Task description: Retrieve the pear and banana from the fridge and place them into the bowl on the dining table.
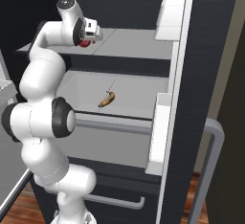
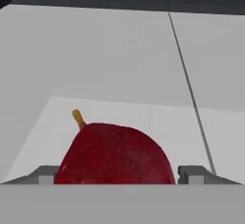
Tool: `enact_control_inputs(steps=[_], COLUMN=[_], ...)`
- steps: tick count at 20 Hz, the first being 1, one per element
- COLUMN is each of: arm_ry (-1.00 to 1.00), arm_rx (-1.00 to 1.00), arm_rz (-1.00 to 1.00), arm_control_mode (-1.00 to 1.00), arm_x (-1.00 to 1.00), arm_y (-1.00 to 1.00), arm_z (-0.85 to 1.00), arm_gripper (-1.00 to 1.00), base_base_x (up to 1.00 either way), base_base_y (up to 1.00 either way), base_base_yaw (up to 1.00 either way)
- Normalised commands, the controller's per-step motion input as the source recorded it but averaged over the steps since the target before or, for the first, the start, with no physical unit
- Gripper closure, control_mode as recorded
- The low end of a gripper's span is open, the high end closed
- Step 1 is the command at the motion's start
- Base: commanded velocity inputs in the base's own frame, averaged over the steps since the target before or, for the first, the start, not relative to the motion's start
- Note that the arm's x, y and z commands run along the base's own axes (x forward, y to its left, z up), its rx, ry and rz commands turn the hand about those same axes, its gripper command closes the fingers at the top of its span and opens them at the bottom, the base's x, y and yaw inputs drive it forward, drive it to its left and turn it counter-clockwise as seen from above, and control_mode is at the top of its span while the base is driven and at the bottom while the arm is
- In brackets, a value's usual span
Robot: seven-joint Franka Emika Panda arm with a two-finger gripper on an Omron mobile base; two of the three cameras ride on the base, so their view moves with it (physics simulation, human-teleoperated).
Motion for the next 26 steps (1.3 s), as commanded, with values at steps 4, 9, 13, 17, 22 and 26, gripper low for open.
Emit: enact_control_inputs(steps=[4, 9, 13, 17, 22, 26], arm_ry=[0.11, 0.00, -0.04, -0.18, -0.21, -0.06], arm_rx=[0.00, 0.00, 0.00, 0.00, 0.00, 0.04], arm_rz=[0.00, 0.00, 0.00, 0.00, 0.00, 0.00], arm_control_mode=[-1.00, -1.00, -1.00, -1.00, -1.00, -1.00], arm_x=[0.14, 0.03, -0.77, -1.00, -1.00, -1.00], arm_y=[0.12, 0.00, -0.02, -0.02, -0.03, -0.24], arm_z=[-0.39, -0.01, -0.01, -0.04, 0.00, -0.09], arm_gripper=[1.00, 1.00, 1.00, 1.00, 1.00, 1.00], base_base_x=[0.00, 0.00, 0.00, 0.00, 0.00, 0.00], base_base_y=[0.00, 0.00, 0.00, 0.00, 0.00, 0.00], base_base_yaw=[0.00, 0.00, 0.00, 0.00, 0.00, 0.00])
